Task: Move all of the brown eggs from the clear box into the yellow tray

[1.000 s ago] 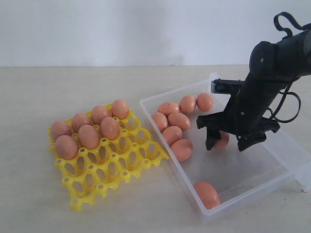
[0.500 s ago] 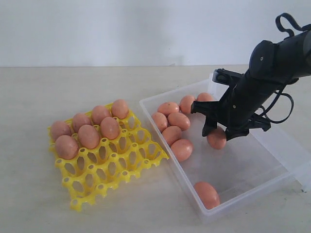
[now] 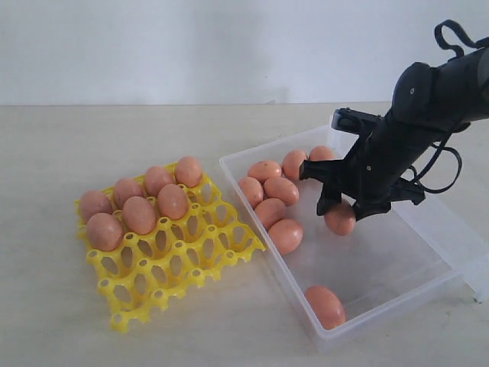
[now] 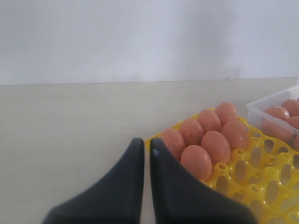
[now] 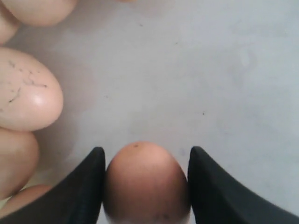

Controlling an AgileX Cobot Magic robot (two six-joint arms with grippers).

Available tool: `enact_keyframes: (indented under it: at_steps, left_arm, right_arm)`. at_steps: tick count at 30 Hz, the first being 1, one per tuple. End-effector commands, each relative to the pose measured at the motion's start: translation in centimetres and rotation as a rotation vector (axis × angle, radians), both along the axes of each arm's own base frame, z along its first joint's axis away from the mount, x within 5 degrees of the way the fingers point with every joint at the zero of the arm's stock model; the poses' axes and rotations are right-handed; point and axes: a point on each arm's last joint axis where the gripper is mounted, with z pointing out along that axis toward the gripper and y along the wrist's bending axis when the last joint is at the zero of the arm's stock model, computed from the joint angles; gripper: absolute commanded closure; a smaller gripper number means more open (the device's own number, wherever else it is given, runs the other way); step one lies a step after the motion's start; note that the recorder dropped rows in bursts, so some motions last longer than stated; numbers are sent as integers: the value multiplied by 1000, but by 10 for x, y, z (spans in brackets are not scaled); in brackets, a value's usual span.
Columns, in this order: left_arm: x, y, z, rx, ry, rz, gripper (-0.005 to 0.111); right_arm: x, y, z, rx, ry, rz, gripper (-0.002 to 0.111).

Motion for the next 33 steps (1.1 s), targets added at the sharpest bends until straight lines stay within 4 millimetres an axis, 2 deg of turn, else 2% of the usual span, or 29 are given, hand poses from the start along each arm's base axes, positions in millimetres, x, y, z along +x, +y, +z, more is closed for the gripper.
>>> enact_keyframes:
  at_steps: [1,5,6,9,12,15,19,24,27,31,33]
  left_arm:
    - [0,0,0,-4,-7,2,103]
    - [0,0,0,-4,-7,2,103]
    - [0,0,0,-4,-7,2,103]
    - [0,0,0,-4,-7,2,103]
    - [0,0,0,-4,-7,2,103]
    - [0,0,0,-4,-7,2,103]
    - [0,0,0,-4,-7,2,103]
    - [0,0,0,-4,-7,2,103]
    - [0,0,0,-4,-7,2,103]
    - [0,0,0,-4,-7,2,103]
    - [0,0,0,-4,-7,2,103]
  right_arm:
    - [1,3,38,8,-156,17,109]
    - [-9,24,77,-8,-430,83,109]
    - [-15,36,90,-13,-549,115,109]
    - [-36,69,109,6,-798,165,109]
    - [-62,108,115,66,-962,232,109]
    - [-79,136,120,123,-1072,269,109]
    - [-84,146,132,263,-1152,161,109]
    - [-83,144,142,589,-1100,-88,109]
    - [-88,152,147,661,-1126,5,109]
    - [-97,164,147,597,-1189,275,109]
    - [-95,162,143,563,-1172,315,109]
